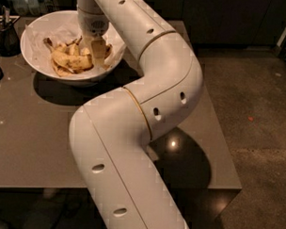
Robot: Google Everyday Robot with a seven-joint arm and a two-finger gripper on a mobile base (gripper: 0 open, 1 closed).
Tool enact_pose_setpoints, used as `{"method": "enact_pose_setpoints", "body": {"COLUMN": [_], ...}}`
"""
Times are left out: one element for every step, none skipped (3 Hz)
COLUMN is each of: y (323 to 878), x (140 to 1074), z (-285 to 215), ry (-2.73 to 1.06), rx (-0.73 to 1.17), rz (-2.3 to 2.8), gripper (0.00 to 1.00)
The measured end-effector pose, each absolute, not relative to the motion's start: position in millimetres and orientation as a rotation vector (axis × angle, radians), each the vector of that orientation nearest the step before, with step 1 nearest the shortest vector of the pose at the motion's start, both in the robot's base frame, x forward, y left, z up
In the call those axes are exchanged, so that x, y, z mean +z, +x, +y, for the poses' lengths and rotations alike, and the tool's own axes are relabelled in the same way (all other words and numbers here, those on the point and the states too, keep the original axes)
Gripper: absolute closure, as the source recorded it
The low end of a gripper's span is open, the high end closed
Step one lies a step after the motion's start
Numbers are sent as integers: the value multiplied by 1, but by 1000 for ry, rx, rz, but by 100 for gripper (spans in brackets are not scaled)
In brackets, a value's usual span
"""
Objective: Pick banana from white bowl
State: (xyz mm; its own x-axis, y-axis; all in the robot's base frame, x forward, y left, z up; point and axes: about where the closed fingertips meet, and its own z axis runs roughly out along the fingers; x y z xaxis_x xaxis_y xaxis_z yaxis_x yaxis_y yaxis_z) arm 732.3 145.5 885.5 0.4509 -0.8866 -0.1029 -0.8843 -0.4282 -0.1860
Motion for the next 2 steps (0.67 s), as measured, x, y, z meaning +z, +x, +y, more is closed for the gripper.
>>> {"method": "enact_pose_setpoints", "body": {"y": [733, 733], "x": [877, 877], "z": [146, 141], "ry": [-2505, -2513], "rx": [-4, -17], "rz": [1548, 1555], "gripper": [31, 49]}}
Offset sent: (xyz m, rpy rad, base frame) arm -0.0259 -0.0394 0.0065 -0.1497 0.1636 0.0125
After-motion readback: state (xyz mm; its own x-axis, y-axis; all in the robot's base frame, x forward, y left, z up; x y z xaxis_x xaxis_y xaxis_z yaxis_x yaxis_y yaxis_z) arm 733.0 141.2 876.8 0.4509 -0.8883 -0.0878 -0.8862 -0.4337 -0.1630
